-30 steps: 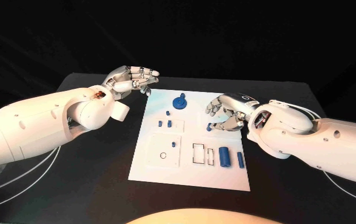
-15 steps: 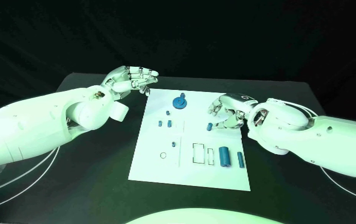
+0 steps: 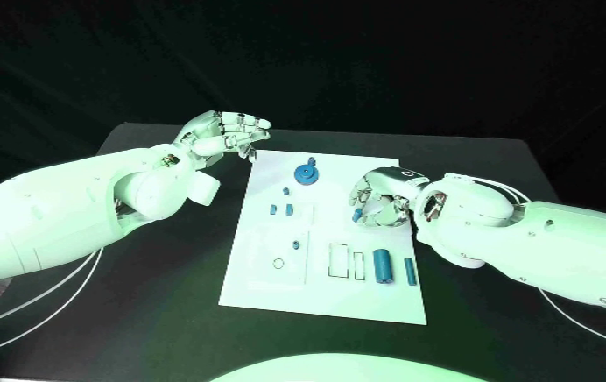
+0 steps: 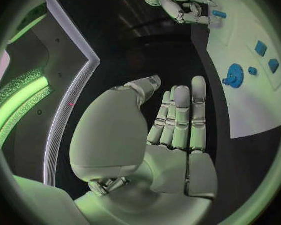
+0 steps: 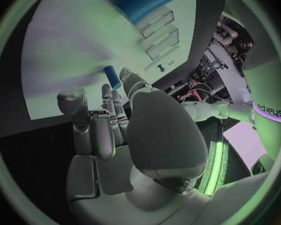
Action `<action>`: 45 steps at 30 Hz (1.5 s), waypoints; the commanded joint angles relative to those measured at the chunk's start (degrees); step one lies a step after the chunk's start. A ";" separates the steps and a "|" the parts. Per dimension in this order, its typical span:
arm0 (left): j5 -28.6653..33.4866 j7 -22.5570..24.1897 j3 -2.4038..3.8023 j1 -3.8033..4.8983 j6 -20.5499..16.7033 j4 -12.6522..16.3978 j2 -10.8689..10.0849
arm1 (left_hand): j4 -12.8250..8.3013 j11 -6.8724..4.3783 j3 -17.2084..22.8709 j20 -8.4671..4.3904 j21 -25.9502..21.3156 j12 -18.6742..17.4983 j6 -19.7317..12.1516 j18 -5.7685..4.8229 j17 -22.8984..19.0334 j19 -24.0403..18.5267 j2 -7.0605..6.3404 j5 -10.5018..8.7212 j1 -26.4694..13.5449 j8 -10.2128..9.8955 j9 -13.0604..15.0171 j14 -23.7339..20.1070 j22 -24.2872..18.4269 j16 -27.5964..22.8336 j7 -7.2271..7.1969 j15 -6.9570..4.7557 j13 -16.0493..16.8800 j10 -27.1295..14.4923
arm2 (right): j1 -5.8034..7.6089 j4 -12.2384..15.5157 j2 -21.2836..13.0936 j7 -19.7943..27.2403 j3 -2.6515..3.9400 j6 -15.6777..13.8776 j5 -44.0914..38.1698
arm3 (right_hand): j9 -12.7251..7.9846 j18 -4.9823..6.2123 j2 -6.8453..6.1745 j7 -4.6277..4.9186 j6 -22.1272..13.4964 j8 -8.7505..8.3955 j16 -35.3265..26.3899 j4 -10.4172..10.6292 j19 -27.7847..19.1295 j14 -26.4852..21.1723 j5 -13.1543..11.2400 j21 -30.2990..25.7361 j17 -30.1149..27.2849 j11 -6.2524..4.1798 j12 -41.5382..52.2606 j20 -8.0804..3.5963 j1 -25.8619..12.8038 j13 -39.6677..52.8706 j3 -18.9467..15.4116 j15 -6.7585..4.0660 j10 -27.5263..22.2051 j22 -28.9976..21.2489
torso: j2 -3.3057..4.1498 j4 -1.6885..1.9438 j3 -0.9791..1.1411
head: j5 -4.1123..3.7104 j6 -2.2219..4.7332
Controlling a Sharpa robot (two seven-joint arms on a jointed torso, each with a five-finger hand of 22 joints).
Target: Assemble the parts on the task board
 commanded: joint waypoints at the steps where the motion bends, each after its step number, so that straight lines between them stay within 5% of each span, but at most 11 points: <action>1: -0.14 0.27 0.04 0.03 0.98 0.07 0.10 | -0.08 -0.08 -0.29 0.29 -0.34 -0.26 -0.50 0.87 0.06 0.22 0.03 0.28 0.51 -0.10 0.07 -0.03 -0.05 0.35 -0.03 0.23 -0.07 -0.45 | -0.17 -0.33 0.36 0.17 -0.03 1.16 -0.76 | -0.14 -0.07 0.15 0.02 1.18 -0.09 0.39 0.48 0.76 2.86 0.23 0.59 0.34 -0.04 0.26 -0.05 0.64 -0.18 1.66 -0.15 0.94 0.62 | -0.01 0.01 0.01 | 0.01 -0.05; 12: -0.14 0.12 0.04 0.03 1.10 0.03 0.08 | -0.03 -0.08 -0.32 0.31 -0.37 -0.22 -0.48 0.88 0.12 0.23 0.08 0.29 0.51 -0.06 0.09 -0.02 -0.07 0.39 -0.03 0.23 -0.06 -0.48 | -0.51 -1.64 1.24 -0.44 -0.10 1.04 -1.21 | -0.24 -0.19 -1.89 -0.27 4.46 0.31 0.87 1.24 0.94 2.91 0.14 1.45 0.68 -0.51 -1.09 -0.48 0.46 -0.33 13.71 -0.53 4.37 2.17 | 0.00 0.08 0.02 | 0.08 -0.13; 28: -0.31 -0.24 0.04 0.03 1.09 -0.01 0.07 | 0.02 -0.08 -0.35 0.31 -0.38 -0.20 -0.47 0.88 0.16 0.23 0.12 0.29 0.49 -0.04 0.11 -0.02 -0.08 0.41 -0.02 0.24 -0.06 -0.50 | -0.81 -1.88 1.90 -0.63 -0.13 -1.21 -2.27 | 0.75 -0.27 -1.17 -0.66 6.16 1.65 1.18 -1.36 1.08 2.99 0.02 2.28 1.11 -1.27 -0.59 -1.01 0.16 0.12 19.38 -1.12 7.38 3.43 | -0.03 -0.01 -0.03 | 0.03 -0.23; 34: -0.35 -0.31 0.04 0.03 1.06 -0.04 0.10 | 0.05 -0.07 -0.38 0.32 -0.39 -0.19 -0.48 0.88 0.18 0.23 0.14 0.29 0.47 -0.03 0.11 -0.01 -0.09 0.43 -0.02 0.24 -0.06 -0.52 | -0.86 -1.47 1.58 -0.13 -0.13 -3.67 -2.50 | 2.11 -0.34 -0.30 -1.73 7.70 3.32 1.34 -2.96 1.19 3.08 -0.08 2.88 1.40 -2.38 0.44 -1.72 -1.22 0.92 20.97 -2.03 10.35 4.31 | -0.02 0.02 -0.01 | 0.09 0.04; 45: -1.26 -0.87 0.03 0.03 -0.34 -0.19 0.14 | 0.65 -0.04 -0.84 0.39 -0.51 -0.02 -0.50 0.88 0.44 0.32 0.15 0.16 -0.13 0.08 0.18 0.18 -0.19 0.64 0.01 0.30 -0.03 -0.59 | -0.02 1.71 -0.65 0.20 0.03 -7.04 -2.85 | 3.44 -0.52 -0.54 -2.18 8.26 4.62 1.56 -4.40 1.59 3.22 -0.08 3.66 1.93 -3.00 0.76 -2.24 -2.07 1.51 21.68 -2.54 11.81 5.27 | -0.12 -0.08 -0.03 | 0.17 0.09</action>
